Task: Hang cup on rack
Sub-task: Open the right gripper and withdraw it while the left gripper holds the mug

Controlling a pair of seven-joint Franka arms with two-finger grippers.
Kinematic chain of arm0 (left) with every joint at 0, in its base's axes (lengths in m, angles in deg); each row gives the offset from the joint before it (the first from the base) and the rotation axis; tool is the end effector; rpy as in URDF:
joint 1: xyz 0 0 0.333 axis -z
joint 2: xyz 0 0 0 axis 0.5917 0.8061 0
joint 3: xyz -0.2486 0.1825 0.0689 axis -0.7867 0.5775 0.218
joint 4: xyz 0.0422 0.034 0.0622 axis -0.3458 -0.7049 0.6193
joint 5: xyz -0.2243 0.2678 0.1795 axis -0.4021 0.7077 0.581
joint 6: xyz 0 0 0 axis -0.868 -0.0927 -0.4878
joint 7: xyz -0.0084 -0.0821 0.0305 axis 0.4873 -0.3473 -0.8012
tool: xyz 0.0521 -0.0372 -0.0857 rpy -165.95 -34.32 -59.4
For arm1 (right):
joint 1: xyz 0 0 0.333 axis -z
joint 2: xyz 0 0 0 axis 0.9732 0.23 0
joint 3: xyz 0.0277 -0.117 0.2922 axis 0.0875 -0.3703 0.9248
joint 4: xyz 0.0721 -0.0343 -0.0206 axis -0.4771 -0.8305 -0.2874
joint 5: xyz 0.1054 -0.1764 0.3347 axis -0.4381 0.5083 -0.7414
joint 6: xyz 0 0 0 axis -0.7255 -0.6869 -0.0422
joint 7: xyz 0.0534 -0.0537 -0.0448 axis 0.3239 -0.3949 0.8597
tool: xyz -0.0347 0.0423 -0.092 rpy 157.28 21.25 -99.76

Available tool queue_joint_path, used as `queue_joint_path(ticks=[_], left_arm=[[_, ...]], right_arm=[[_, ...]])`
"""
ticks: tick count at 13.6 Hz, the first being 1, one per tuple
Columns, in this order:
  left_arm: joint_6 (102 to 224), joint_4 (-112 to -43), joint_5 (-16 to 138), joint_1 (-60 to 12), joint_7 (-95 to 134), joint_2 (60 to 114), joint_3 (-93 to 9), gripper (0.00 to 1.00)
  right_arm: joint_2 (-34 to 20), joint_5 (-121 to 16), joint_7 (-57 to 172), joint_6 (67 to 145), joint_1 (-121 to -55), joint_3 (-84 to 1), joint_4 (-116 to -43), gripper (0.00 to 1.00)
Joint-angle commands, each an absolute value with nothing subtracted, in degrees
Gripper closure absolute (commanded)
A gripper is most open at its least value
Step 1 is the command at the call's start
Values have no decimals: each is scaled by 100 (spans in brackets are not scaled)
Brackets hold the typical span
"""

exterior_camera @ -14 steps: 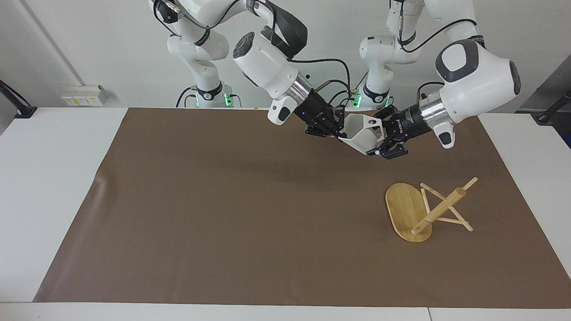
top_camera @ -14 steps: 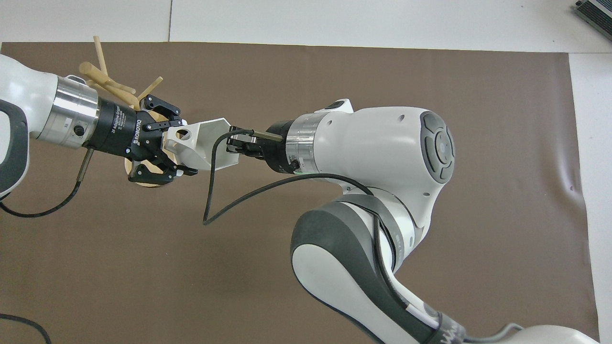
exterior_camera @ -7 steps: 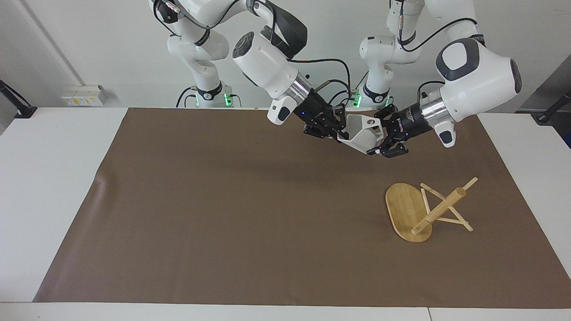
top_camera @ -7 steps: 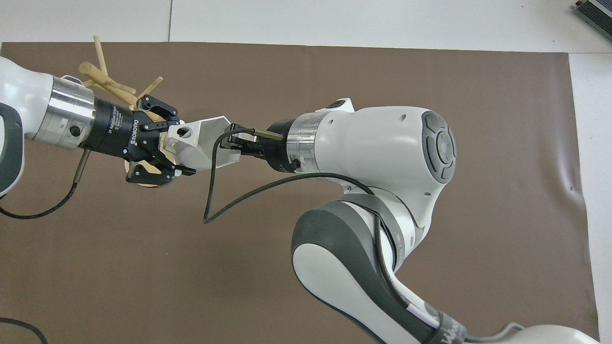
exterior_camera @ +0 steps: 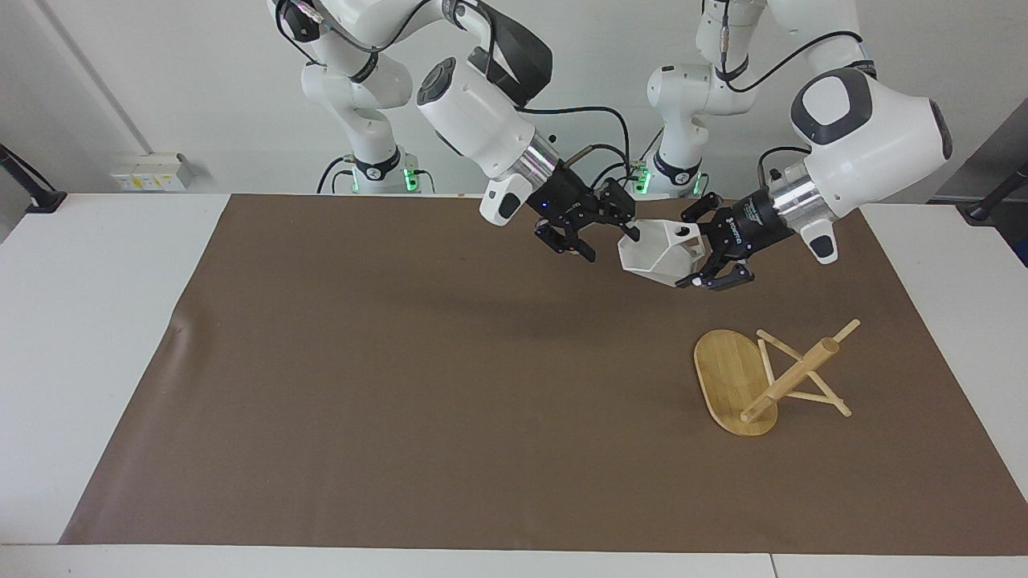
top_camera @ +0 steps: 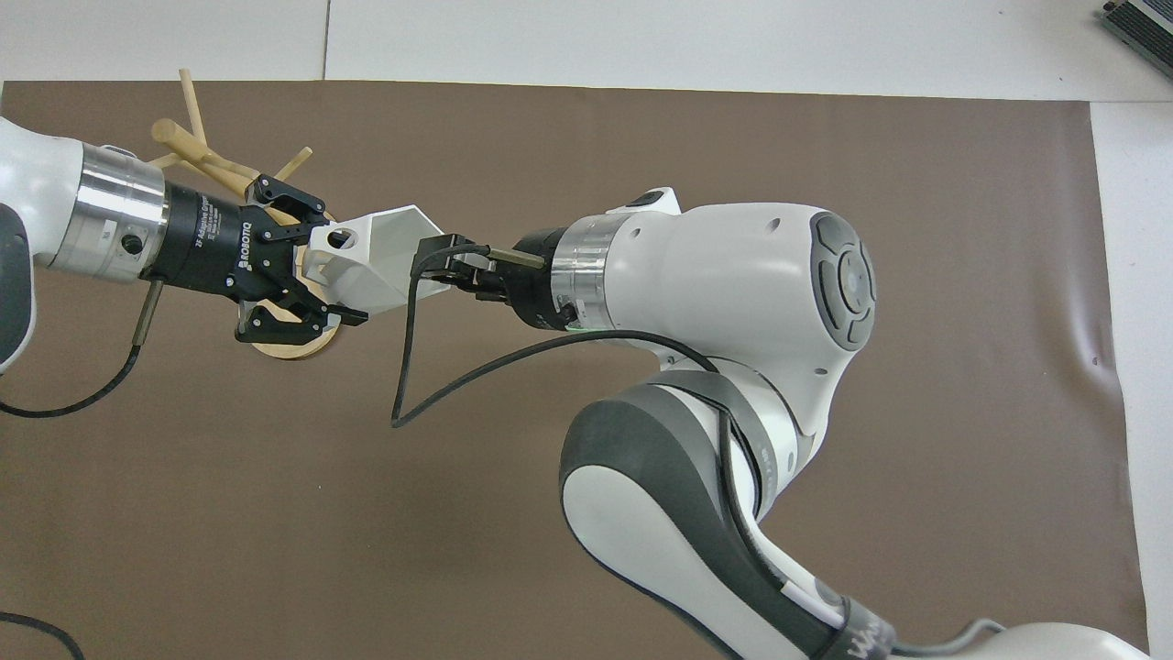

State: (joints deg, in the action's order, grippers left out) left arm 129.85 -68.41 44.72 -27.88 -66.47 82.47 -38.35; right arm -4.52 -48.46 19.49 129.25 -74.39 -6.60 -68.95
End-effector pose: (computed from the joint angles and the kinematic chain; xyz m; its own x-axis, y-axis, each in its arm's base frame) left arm 0.5836 -0.1297 0.5327 -0.2728 0.7400 -0.6147 0.9618 0.1958 -0.1912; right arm 0.5572 0.3886 0.5474 0.9770 -0.2086 0.0432 -0.1129 -0.6789 -0.7255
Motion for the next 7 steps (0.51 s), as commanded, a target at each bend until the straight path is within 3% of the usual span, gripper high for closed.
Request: queue_joint_path(ticks=[1, 7], left_arm=[[13307, -7192, 4523, -2863, -7156, 8075, -3842, 100], [14184, -7430, 5119, -2916, -8735, 8163, -3842, 100]], right_arm=[[-435, -4953, 1842, 12987, -7363, -582, -6898, 0], [-566, -4866, 1912, 12461, -7336, -896, -6723, 0]])
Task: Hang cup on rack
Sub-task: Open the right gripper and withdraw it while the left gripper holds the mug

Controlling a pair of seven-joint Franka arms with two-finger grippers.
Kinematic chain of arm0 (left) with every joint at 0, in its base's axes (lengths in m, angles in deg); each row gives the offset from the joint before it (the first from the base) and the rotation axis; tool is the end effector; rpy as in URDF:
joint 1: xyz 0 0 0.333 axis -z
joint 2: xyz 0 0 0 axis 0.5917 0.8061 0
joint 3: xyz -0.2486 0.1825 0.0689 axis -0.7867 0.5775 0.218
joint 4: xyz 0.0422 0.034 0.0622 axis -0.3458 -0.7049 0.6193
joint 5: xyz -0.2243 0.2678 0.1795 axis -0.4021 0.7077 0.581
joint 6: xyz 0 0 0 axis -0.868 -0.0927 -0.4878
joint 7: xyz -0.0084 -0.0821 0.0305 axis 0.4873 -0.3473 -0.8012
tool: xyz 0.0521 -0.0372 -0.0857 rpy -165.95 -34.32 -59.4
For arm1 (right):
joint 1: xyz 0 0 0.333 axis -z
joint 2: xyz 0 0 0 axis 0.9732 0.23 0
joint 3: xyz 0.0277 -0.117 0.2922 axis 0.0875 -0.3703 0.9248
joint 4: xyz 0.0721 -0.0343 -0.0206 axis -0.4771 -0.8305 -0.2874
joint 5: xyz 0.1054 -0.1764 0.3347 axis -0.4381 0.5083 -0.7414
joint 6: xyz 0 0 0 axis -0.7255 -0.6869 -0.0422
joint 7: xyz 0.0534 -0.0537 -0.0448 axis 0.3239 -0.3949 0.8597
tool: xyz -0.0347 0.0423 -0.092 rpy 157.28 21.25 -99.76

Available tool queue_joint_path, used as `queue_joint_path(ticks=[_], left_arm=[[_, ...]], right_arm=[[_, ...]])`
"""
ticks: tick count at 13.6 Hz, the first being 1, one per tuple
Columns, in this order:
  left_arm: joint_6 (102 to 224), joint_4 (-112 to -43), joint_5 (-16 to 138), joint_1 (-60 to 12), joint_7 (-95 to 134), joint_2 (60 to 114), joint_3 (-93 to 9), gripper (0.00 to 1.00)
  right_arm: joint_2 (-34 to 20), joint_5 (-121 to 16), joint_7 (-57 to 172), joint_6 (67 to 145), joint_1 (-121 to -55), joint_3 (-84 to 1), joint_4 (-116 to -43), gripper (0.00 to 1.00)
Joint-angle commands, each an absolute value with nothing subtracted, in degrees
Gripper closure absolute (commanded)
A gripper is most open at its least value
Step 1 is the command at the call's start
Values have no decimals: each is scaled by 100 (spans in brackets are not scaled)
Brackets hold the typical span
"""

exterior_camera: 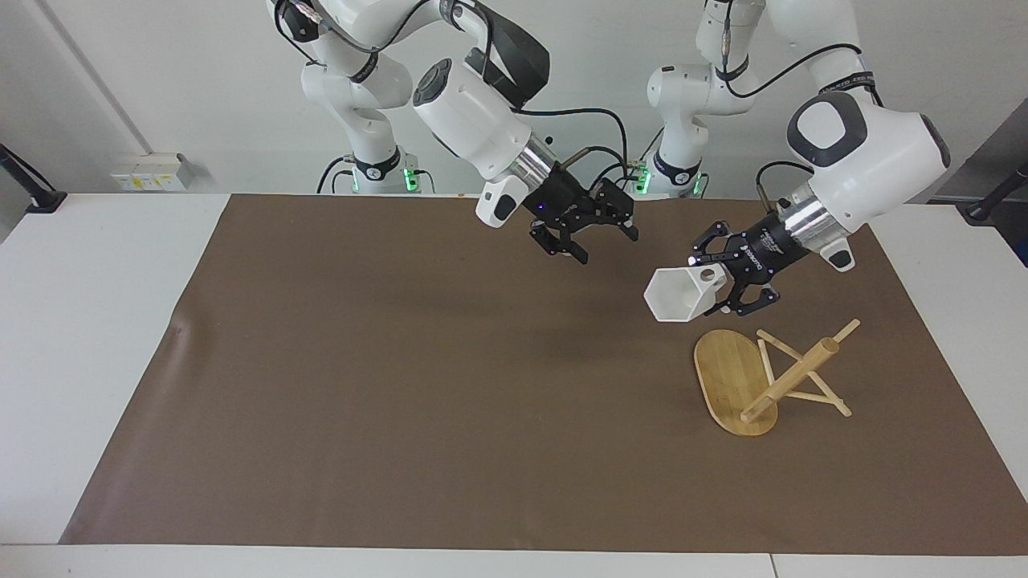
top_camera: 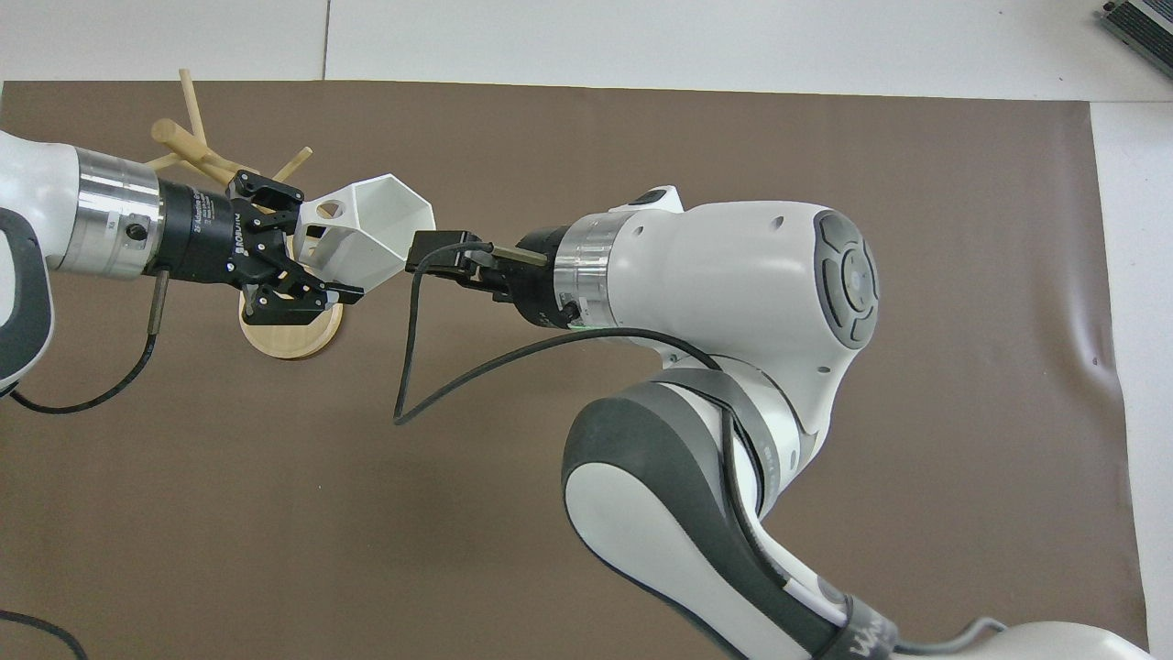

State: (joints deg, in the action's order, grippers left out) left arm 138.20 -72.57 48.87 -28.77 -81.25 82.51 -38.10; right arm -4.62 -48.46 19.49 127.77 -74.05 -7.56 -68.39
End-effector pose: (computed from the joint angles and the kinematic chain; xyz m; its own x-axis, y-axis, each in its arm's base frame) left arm 0.5919 -0.1036 0.5033 -0.5406 0.6682 -0.5111 0.8382 0.4797 -0.2594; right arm 0.5643 0.3782 0.5486 0.9756 -0.2163 0.0365 -0.1249 -0.6846 -0.7181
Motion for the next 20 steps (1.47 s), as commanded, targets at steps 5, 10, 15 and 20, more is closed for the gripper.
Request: queue_joint_path(ticks=[5, 10, 15, 20], left_arm=[[14695, -7536, 5296, -3083, -9337, 8259, -3842, 100], [15582, -7772, 5305, -2969, -9899, 8312, -3851, 100], [16163, -7896, 5305, -2881, -10443, 8347, -3859, 100], [16366, -7905, 5305, -2907, -10568, 8435, -3859, 100]], right_arm=[[-1014, -4874, 2955, 10837, -7336, -1880, -6300, 0], [-1593, -4884, 4363, 9588, -7336, -3102, -6291, 0], [-2017, -3822, 5786, 8392, -7336, -4350, -6318, 0], [-2140, -2266, 5824, 8319, -7336, -4861, -6581, 0]])
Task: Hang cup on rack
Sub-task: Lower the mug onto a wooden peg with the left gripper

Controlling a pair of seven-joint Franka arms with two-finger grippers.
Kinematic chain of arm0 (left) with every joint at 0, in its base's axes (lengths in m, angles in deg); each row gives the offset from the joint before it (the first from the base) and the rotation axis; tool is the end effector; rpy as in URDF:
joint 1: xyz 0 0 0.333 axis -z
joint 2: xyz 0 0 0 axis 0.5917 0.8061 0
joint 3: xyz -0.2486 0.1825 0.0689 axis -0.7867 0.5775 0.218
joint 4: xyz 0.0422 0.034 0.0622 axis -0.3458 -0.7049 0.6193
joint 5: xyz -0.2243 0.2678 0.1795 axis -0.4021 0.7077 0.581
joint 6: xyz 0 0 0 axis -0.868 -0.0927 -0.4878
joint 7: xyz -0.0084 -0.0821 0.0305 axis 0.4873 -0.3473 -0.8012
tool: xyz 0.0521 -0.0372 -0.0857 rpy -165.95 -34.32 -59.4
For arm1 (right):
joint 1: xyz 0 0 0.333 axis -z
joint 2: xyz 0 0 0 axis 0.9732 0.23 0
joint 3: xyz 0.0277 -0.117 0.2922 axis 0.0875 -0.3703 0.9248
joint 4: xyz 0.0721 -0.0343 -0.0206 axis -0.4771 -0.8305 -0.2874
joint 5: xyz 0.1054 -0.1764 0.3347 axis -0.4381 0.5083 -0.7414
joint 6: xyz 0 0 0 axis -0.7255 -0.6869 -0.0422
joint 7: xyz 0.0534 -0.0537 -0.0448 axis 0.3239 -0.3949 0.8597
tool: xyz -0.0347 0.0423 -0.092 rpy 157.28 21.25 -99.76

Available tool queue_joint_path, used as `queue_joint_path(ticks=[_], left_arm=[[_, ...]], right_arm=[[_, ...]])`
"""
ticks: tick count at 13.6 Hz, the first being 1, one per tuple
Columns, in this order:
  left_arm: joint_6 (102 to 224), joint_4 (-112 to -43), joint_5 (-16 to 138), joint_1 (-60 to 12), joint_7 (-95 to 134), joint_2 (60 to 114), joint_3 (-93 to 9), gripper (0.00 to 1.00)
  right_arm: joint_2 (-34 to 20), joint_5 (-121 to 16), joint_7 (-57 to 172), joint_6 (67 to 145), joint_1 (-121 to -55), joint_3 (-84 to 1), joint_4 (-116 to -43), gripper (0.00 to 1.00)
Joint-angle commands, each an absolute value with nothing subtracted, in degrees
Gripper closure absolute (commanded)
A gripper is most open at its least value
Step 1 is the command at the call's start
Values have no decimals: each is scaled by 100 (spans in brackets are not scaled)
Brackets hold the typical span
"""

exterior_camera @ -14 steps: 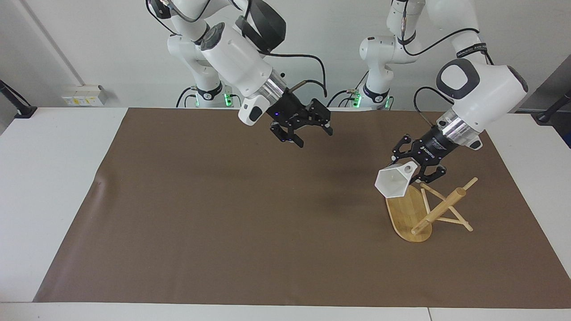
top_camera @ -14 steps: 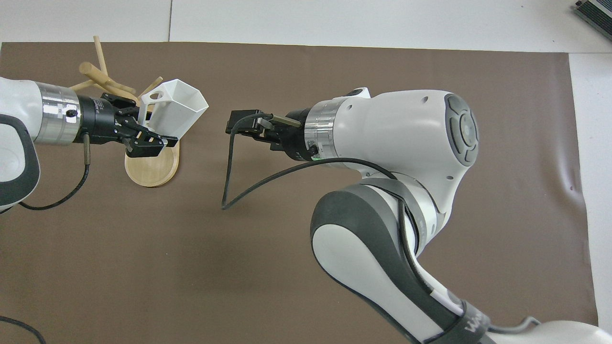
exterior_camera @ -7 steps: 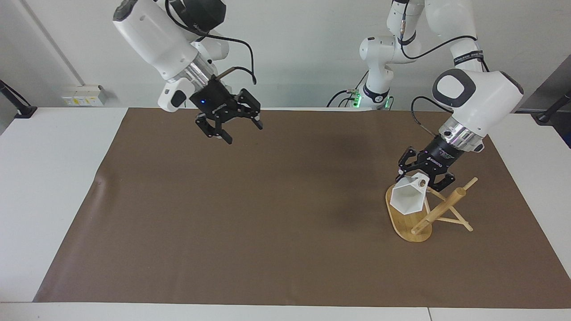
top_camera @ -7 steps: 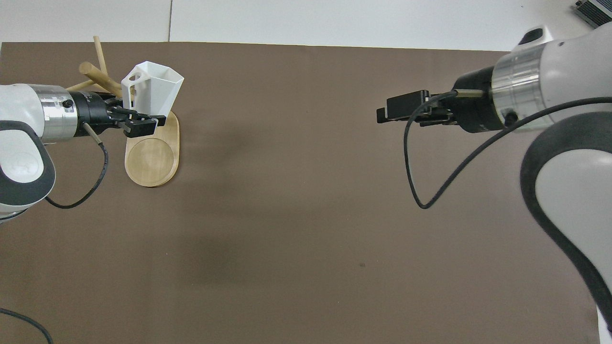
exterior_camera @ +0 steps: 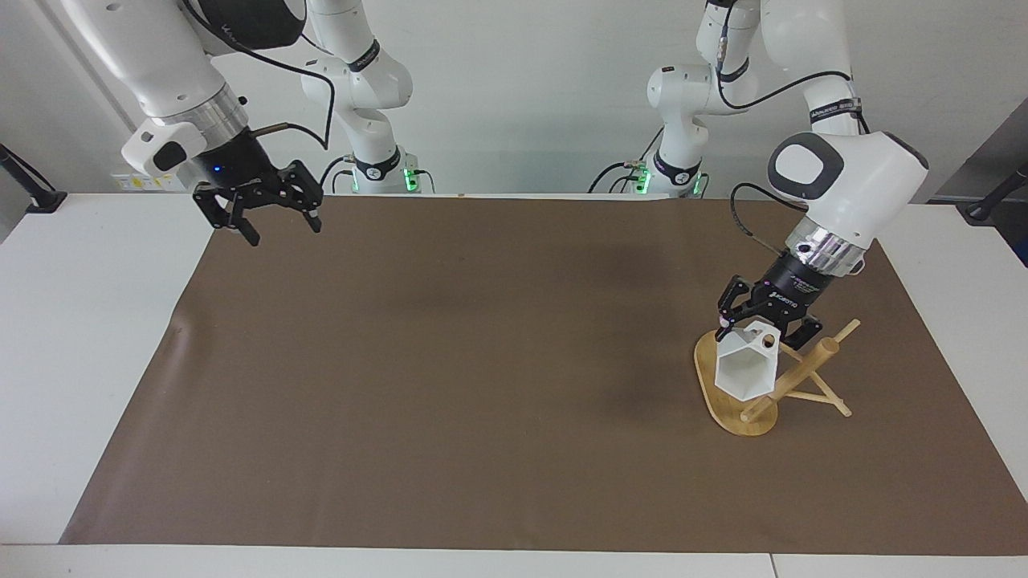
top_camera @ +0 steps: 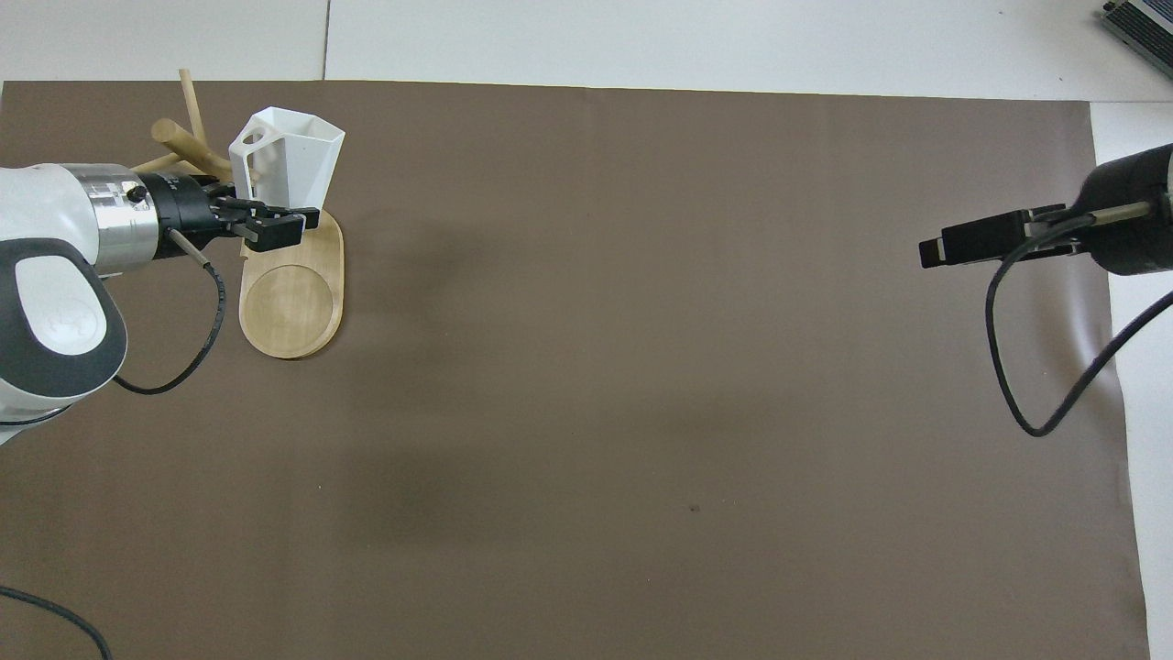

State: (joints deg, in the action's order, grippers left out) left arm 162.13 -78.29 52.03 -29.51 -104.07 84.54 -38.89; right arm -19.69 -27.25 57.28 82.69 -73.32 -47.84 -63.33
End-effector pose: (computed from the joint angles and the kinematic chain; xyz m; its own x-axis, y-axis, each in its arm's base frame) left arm 0.6166 -0.0724 0.4666 -0.8032 0.3178 -0.5039 0.4782 0.8483 -0.2273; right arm 0.5765 -0.0126 0.6257 0.9927 0.0896 0.0811 0.0965 -0.9916 -0.0865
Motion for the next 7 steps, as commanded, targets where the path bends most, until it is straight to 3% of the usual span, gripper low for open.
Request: queue_joint_path(ticks=[1, 7], left_arm=[[16383, -7948, 5297, -2916, -10611, 8435, -3859, 100], [16655, -8115, 5288, -2995, -11068, 8426, -3851, 100]], right_arm=[[-2149, -2203, 5789, 8320, -7336, -4975, -6599, 0], [-2149, -2202, 5797, 8425, -7336, -5450, -6599, 0]])
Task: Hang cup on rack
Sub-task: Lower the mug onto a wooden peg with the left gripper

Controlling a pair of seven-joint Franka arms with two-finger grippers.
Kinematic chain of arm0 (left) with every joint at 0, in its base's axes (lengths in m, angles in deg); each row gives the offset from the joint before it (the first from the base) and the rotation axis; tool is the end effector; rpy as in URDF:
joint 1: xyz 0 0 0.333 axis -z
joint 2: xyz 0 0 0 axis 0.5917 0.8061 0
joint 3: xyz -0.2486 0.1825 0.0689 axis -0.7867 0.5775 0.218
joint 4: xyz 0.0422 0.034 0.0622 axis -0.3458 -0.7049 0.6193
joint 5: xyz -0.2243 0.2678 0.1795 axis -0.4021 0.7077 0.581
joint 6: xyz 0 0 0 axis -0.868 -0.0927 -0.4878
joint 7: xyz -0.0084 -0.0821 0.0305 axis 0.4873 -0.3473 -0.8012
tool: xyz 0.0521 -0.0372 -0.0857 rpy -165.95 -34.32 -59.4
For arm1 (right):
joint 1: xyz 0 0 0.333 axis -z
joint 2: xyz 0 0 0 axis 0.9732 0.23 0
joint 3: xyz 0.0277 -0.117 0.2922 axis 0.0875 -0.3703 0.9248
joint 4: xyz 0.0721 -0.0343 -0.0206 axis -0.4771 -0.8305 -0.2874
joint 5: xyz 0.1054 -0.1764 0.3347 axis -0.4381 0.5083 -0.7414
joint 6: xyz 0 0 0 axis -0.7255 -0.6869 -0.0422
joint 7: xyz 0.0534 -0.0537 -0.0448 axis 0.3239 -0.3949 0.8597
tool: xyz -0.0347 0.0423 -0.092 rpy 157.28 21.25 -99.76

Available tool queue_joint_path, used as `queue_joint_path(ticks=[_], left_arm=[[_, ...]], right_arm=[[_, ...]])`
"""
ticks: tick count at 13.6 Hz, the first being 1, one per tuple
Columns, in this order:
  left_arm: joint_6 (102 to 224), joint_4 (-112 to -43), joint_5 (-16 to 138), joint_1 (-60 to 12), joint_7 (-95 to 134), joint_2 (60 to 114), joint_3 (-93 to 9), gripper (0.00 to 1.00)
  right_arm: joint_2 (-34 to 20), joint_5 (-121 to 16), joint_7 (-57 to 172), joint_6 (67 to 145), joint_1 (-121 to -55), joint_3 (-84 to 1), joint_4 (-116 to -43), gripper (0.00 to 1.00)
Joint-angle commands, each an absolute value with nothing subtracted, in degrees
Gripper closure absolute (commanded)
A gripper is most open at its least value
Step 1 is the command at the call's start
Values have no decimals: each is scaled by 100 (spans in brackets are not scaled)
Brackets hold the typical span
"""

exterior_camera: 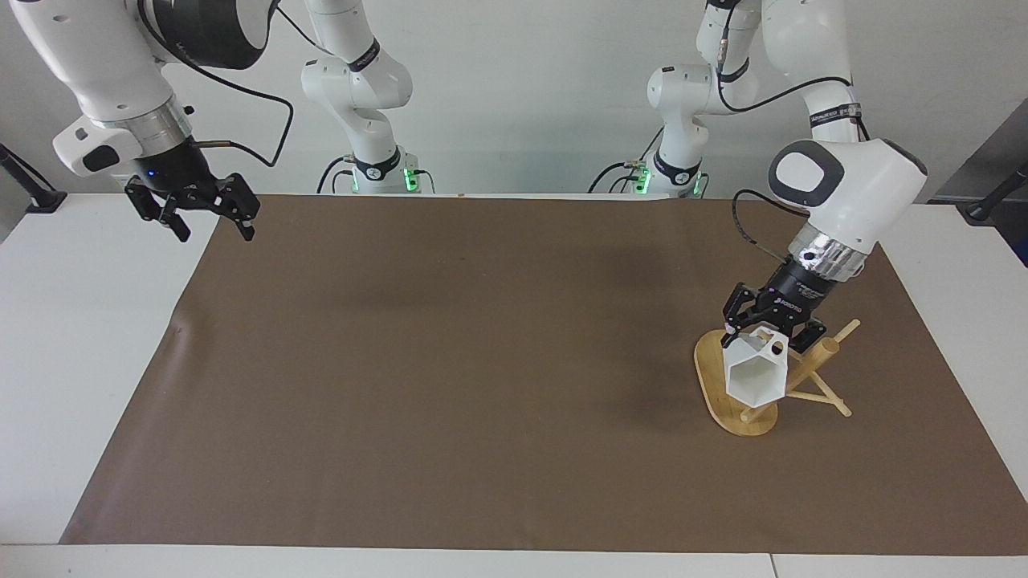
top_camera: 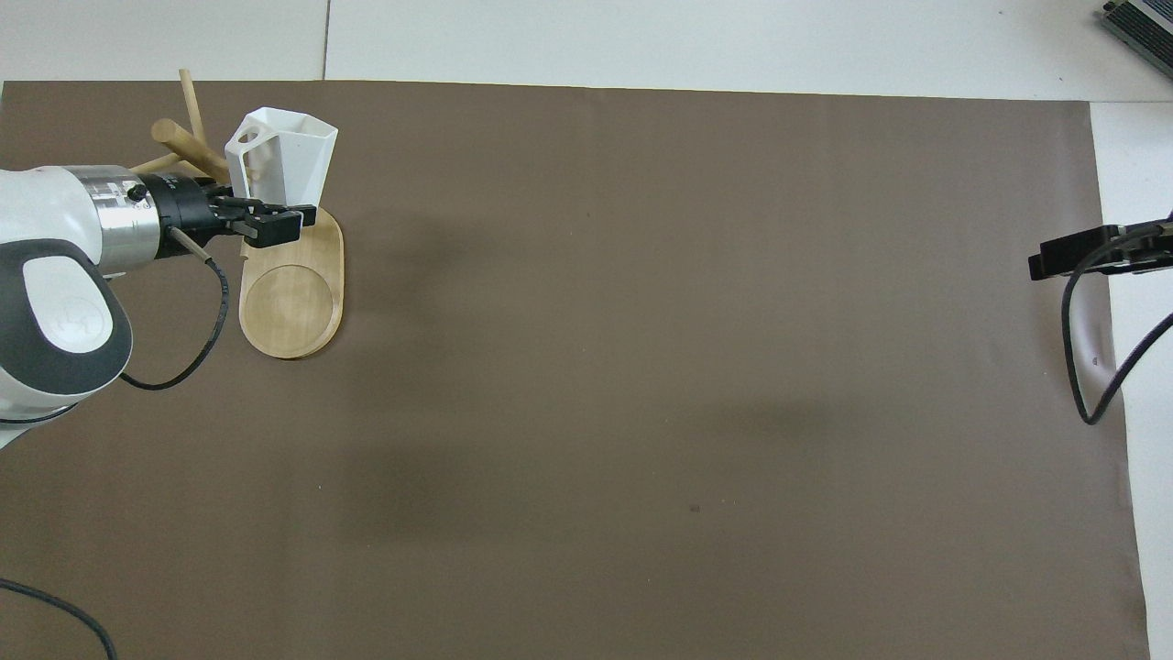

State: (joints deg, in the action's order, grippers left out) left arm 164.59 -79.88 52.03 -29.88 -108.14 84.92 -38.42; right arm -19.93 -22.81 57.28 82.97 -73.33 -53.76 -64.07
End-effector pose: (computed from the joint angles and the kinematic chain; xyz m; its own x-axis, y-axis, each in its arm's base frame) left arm 0.6163 -0.0600 0.4529 -0.8428 0.2326 -0.4855 0.3890 0.8865 -0.2507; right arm 0.5702 -0.0781 0.6220 0.9977 -0.0068 0.0667 -0.0064 -1.0000 -0.0059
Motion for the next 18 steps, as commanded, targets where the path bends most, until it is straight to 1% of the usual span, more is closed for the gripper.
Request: queue_joint_path(ticks=[1, 7, 14, 15, 16, 17, 18], left_arm=[[16726, -8177, 5288, -2995, -11156, 8418, -3851, 100], [16919, -8388, 5288, -3074, -11718, 8374, -3851, 100], [17043, -8493, 5288, -3074, -12158, 8347, -3851, 100], [17034, -8485, 5288, -3074, -12159, 8356, -3851, 96], [17025, -8485, 5296, -3066, -12159, 8347, -3851, 86], [16990, -8467, 5296, -3066, -12159, 8347, -3851, 66], [16955, -8450, 5296, -3066, -12150, 8347, -3842, 48]], right_arm=[[-2149, -2202, 5798, 8425, -7336, -5459, -6608, 0], [-2149, -2036, 5763, 8417, -7354, -5460, -6617, 0], [-2157, -2035, 5516, 8390, -7354, -5222, -6608, 0], [-2157, -2035, 5516, 8390, -7354, -5222, -6608, 0], [-2157, -2035, 5516, 8399, -7354, -5222, -6608, 0], [-2157, -2035, 5516, 8399, -7345, -5231, -6608, 0], [-2157, -2027, 5525, 8399, -7345, -5231, -6608, 0]])
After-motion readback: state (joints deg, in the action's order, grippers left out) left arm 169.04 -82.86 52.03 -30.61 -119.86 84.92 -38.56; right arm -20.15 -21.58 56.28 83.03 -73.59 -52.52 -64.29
